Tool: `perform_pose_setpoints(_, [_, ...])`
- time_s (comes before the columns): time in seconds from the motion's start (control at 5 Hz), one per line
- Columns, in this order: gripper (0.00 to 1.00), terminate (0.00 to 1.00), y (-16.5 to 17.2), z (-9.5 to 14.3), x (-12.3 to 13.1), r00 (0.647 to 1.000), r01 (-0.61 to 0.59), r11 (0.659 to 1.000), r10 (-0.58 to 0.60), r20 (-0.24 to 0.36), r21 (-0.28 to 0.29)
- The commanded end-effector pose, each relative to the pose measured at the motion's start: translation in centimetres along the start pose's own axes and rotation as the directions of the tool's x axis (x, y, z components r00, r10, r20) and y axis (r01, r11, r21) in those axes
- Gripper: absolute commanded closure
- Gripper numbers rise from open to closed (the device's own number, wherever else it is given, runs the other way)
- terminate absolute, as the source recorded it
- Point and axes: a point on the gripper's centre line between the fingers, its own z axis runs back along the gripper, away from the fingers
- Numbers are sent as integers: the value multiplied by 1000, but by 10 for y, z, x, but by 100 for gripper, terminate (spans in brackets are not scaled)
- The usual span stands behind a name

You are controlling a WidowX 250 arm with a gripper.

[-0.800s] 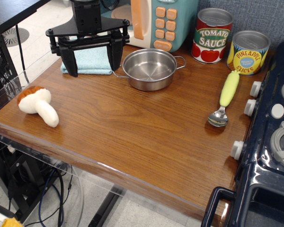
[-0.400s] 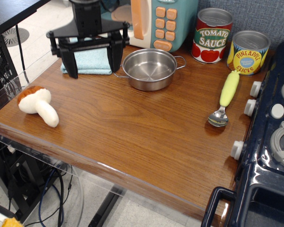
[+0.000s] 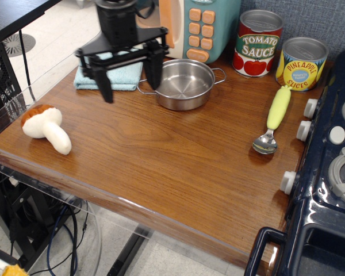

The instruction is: PICK UP THE VESSEL AND KEEP ANOTHER SIDE OF THE TABLE

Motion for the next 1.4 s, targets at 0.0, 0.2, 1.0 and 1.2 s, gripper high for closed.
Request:
perform_pose_setpoints(0.0, [0,0,-27,-4,24,977,-207,972,211,23,-115])
perform_pose_setpoints(0.2, [0,0,-37,-19,38,954,-285,952,293,62,-110])
perform_pose_setpoints(1.0, [100,0,-63,-72,41,953,-291,957,289,92,2])
perform_pose_setpoints(1.2, [100,0,-62,-70,41,953,-285,958,285,99,-14])
